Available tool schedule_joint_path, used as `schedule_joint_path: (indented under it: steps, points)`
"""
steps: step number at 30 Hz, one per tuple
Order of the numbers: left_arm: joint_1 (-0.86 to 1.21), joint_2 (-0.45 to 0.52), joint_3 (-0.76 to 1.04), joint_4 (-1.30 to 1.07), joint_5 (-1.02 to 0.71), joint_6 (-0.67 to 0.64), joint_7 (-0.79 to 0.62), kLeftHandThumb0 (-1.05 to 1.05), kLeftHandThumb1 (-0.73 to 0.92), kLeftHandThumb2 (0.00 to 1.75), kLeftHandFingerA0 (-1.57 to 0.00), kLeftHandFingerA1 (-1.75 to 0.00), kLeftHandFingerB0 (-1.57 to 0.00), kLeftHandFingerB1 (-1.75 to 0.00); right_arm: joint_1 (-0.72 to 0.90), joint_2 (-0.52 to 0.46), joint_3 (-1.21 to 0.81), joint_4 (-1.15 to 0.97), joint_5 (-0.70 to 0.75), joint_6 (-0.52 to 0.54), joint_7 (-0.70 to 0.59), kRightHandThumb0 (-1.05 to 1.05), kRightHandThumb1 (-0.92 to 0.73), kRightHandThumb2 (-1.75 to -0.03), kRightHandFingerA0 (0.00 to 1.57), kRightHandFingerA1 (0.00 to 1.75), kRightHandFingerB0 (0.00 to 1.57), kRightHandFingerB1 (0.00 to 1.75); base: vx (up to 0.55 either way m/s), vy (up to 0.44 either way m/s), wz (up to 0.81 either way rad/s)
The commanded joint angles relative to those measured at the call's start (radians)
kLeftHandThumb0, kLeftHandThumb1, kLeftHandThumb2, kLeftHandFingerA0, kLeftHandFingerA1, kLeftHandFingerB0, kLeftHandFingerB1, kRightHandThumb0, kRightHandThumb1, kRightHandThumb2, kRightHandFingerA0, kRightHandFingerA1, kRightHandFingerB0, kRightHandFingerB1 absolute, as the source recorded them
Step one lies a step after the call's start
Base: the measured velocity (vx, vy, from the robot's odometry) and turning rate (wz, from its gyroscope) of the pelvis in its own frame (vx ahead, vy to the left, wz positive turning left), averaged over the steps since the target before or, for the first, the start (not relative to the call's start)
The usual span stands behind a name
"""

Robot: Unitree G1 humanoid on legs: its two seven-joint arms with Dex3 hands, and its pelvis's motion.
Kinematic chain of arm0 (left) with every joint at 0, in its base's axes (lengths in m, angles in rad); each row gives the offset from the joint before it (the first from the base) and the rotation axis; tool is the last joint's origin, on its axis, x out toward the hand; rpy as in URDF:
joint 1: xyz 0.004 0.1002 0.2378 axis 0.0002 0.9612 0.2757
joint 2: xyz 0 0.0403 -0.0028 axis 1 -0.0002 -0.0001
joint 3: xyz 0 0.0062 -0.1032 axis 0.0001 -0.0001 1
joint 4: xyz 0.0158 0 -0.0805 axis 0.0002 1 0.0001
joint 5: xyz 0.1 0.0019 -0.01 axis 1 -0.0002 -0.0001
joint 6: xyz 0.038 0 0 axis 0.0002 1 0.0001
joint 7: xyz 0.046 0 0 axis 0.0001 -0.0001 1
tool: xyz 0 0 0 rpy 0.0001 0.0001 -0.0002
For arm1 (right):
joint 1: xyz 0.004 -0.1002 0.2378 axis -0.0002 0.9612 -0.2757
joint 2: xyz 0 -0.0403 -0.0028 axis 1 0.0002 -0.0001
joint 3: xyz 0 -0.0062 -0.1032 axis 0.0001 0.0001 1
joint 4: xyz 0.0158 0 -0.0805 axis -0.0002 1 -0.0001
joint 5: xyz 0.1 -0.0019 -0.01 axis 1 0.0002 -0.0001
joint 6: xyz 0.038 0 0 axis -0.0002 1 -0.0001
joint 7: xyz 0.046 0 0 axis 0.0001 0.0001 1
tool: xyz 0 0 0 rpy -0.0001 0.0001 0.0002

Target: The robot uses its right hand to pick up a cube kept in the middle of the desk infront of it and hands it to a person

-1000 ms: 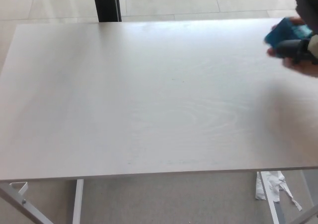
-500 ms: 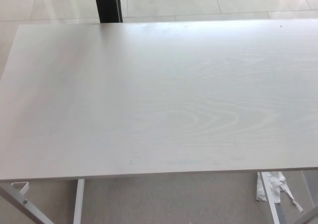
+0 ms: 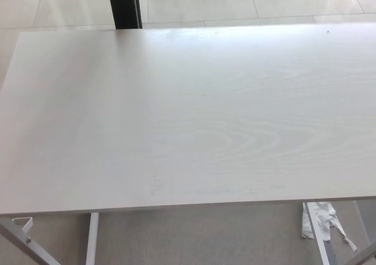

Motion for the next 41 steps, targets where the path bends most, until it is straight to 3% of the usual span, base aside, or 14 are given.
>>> schedule_joint_path:
  steps: [1, 2, 3, 6, 8, 11, 12, 13, 14, 17, 18, 19, 25, 41]
  points:
    - [0.008, 0.029, 0.013, -0.008, -0.008, -0.015, -0.005, -0.61, 0.65, 0.60, -0.58, -0.54, -0.54, -0.43, -0.134, 0.028, -0.567, 0.633, 0.620, -0.078, -0.408, -0.47, -0.72, -0.65, 0.69, 1.44, 0.59, 0.88, 0.00, 0.000, 0.00]
    - [0.009, 0.031, 0.010, -0.010, -0.006, -0.010, -0.003, -0.60, 0.66, 0.60, -0.58, -0.54, -0.57, -0.44, -0.173, 0.028, -0.586, 0.662, 0.629, -0.045, -0.457, -0.48, -0.77, -0.65, 0.62, 1.35, 0.54, 0.97, 0.00, 0.000, 0.00]
    - [0.007, 0.032, 0.000, -0.010, 0.004, -0.009, 0.004, -0.59, 0.67, 0.60, -0.58, -0.52, -0.54, -0.43, -0.184, 0.032, -0.588, 0.670, 0.630, -0.021, -0.457, -0.48, -0.66, -1.06, 0.64, 1.03, 0.52, 0.82, 0.00, 0.000, 0.00]
    - [0.008, 0.020, 0.015, -0.005, -0.011, -0.015, -0.004, -0.60, 0.65, 0.59, -0.61, -0.54, -0.57, -0.44, -0.187, 0.073, -0.572, 0.701, 0.612, -0.021, -0.456, -0.54, -0.79, -0.68, 0.75, 1.64, 0.45, 0.88, 0.00, 0.000, 0.00]
    - [0.008, 0.023, 0.003, -0.003, 0.002, -0.008, 0.008, -0.59, 0.66, 0.60, -0.62, -0.53, -0.58, -0.43, -0.146, 0.134, -0.504, 0.682, 0.538, 0.011, -0.435, -0.54, -0.78, -0.63, 0.59, 1.26, 0.56, 0.73, 0.00, 0.000, 0.00]
    - [0.001, 0.031, -0.006, -0.005, 0.012, -0.006, 0.008, -0.59, 0.66, 0.60, -0.61, -0.51, -0.57, -0.43, -0.131, 0.183, -0.488, 0.692, 0.531, -0.036, -0.408, -0.53, -0.73, -0.62, 0.66, 1.22, 0.64, 0.76, 0.00, 0.000, 0.00]
    - [0.000, 0.031, -0.005, -0.005, 0.010, -0.007, 0.005, -0.58, 0.66, 0.60, -0.60, -0.51, -0.55, -0.43, -0.129, 0.163, -0.472, 0.724, 0.513, 0.015, -0.377, -0.55, -0.72, -0.61, 0.61, 1.11, 0.65, 0.97, 0.00, 0.000, 0.00]
    - [-0.004, 0.029, -0.004, -0.003, 0.010, -0.003, 0.009, -0.59, 0.66, 0.60, -0.61, -0.52, -0.56, -0.43, -0.131, 0.156, -0.466, 0.733, 0.508, 0.053, -0.358, -0.48, -0.57, -1.01, 0.67, 0.92, 0.71, 0.90, 0.00, 0.000, 0.00]
    - [-0.004, 0.028, -0.003, -0.002, 0.010, -0.005, 0.010, -0.58, 0.66, 0.60, -0.62, -0.55, -0.58, -0.44, -0.119, 0.137, -0.429, 0.772, 0.474, 0.089, -0.321, -0.47, -0.66, -0.60, 0.77, 1.02, 0.73, 0.69, 0.00, 0.000, 0.00]
    - [-0.003, 0.028, -0.001, -0.003, 0.007, 0.000, 0.012, -0.57, 0.66, 0.60, -0.61, -0.55, -0.59, -0.44, -0.088, 0.104, -0.337, 0.832, 0.414, 0.147, -0.175, -0.47, -0.51, -0.90, 0.80, 0.85, 0.67, 0.72, 0.00, 0.000, 0.00]
    - [0.002, 0.029, 0.001, -0.004, 0.005, -0.003, 0.007, -0.57, 0.66, 0.60, -0.61, -0.54, -0.60, -0.44, -0.089, 0.096, -0.327, 0.845, 0.418, 0.156, -0.152, -0.41, -0.47, -0.88, 0.80, 0.85, 0.65, 0.71, 0.00, 0.000, 0.00]
    - [0.005, 0.030, 0.000, -0.008, 0.004, -0.005, 0.000, -0.55, 0.67, 0.60, -0.62, -0.55, -0.59, -0.44, -0.078, 0.082, -0.283, 0.861, 0.394, 0.175, -0.082, -0.42, -0.51, -0.56, 0.68, 0.66, 0.65, 0.53, 0.00, 0.000, 0.00]
    - [-0.001, 0.029, -0.020, -0.012, 0.020, 0.000, 0.008, -0.51, 0.68, 0.61, -0.63, -0.54, -0.60, -0.44, -0.040, -0.002, 0.069, 0.926, 0.192, 0.049, 0.032, -0.41, -0.63, -0.57, 0.76, 0.56, 0.60, 0.44, 0.00, 0.000, 0.00]
    - [0.010, 0.033, -0.024, -0.021, 0.007, 0.001, -0.017, -0.54, 0.69, 0.61, -0.62, -0.53, -0.58, -0.41, -0.031, -0.055, 0.254, 0.987, 0.365, -0.047, 0.062, -0.44, -0.61, -0.57, 0.73, 0.54, 0.59, 0.43, 0.00, 0.000, 0.00]
